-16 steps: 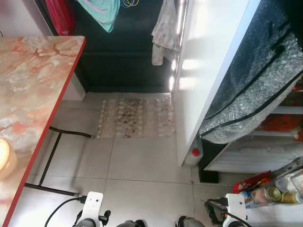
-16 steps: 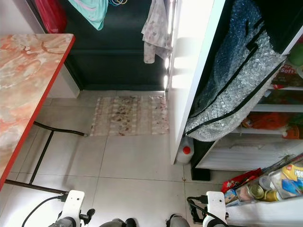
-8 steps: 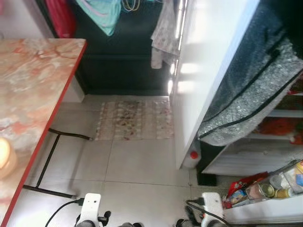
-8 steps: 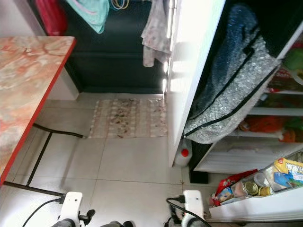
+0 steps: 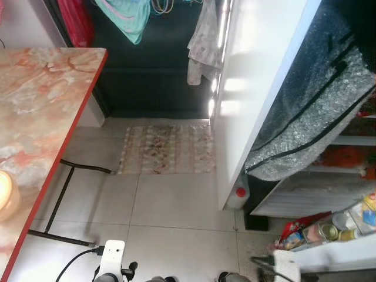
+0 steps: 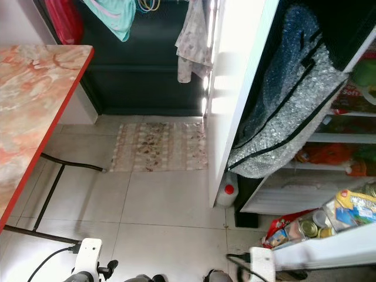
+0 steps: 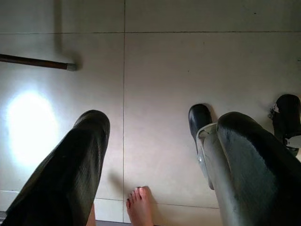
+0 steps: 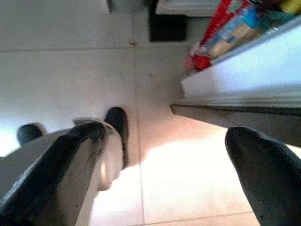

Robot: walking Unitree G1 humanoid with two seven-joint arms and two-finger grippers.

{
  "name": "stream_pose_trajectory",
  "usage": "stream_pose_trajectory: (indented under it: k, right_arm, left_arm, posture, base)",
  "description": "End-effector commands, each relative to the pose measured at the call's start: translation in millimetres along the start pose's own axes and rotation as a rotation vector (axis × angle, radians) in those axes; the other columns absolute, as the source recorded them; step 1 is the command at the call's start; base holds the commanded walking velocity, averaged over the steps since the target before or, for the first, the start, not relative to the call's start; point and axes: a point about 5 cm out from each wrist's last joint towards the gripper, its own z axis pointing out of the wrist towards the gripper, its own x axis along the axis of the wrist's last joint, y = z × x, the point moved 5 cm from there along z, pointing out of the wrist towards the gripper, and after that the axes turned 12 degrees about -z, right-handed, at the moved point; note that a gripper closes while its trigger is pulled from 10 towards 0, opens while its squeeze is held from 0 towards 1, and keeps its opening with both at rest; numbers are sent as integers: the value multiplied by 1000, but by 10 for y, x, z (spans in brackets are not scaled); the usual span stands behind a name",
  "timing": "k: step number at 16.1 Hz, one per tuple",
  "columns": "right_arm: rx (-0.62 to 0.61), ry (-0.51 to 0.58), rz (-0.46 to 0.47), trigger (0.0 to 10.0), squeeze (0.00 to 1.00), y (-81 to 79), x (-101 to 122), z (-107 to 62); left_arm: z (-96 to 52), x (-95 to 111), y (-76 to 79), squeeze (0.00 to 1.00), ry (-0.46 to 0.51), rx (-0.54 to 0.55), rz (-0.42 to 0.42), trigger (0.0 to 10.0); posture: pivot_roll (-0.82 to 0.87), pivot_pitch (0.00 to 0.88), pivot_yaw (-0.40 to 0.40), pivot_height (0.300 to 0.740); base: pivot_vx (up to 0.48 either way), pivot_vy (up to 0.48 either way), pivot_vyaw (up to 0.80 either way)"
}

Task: Restocking fridge

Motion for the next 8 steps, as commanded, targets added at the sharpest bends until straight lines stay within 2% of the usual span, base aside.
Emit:
stream_pose_trajectory:
  k: [1, 3, 8]
  right_arm:
    - [-22, -64, 10, 10000, 0, -2, -206, -39]
    - [-108, -86, 71, 10000, 0, 120, -337, -81]
    - [-138, -91, 8, 10000, 0, 153, -455, -131]
  left_arm:
    - [-26, -111, -36, 0, -32, 9, -2, 10000]
    - [-23, -104, -27, 0, -31, 4, 1, 10000]
    - [-24, -111, -27, 0, -33, 3, 8, 10000]
  posture:
    - [-76, 203, 72, 740]
    - [-79, 206, 74, 740]
    - [-87, 209, 74, 740]
  base:
    - [0, 0, 0]
    - [0, 0, 0]
    - [0, 0, 0]
